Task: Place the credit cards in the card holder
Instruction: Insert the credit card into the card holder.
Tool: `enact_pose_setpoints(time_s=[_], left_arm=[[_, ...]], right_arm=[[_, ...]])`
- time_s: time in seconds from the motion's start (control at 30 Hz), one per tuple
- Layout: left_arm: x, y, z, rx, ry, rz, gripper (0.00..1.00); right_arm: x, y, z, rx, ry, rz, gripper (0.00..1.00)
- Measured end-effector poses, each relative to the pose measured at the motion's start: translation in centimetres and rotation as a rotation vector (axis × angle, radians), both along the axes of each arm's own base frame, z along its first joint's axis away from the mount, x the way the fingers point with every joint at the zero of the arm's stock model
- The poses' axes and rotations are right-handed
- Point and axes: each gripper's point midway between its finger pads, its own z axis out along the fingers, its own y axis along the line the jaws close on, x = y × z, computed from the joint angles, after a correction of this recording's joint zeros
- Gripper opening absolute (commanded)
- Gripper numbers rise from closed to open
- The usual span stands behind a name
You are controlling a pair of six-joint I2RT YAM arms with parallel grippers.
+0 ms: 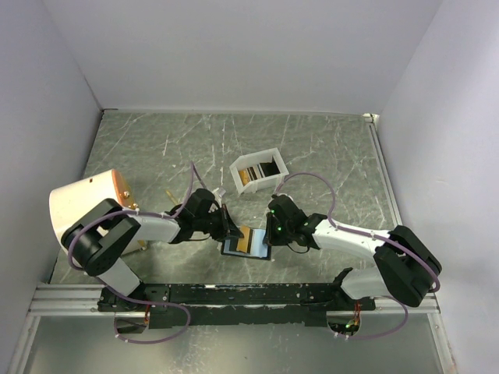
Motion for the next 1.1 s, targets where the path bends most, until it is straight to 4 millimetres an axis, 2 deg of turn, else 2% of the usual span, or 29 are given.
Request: enact_pose_setpoints(time_s=[0.43,0.57,1.1], left_arm=[[-0.28,0.08,-0.55,-0.041,0.002,0.008,0.07],[-0.41,0.10,-0.60,-0.054,0.002,0.011,0.10],[-0.48,0.12,-0.89,-0.056,0.007,0.011,0.07]], right_arm=[[0.03,-0.03,-0.01,-0.001,-0.001,-0.003,0.14],[0.02,-0.04,-0.02,-0.001,0.000,-0.004,0.14],[-0.01,-0.17,-0.01,0.001,-0.001,-0.015,0.13]])
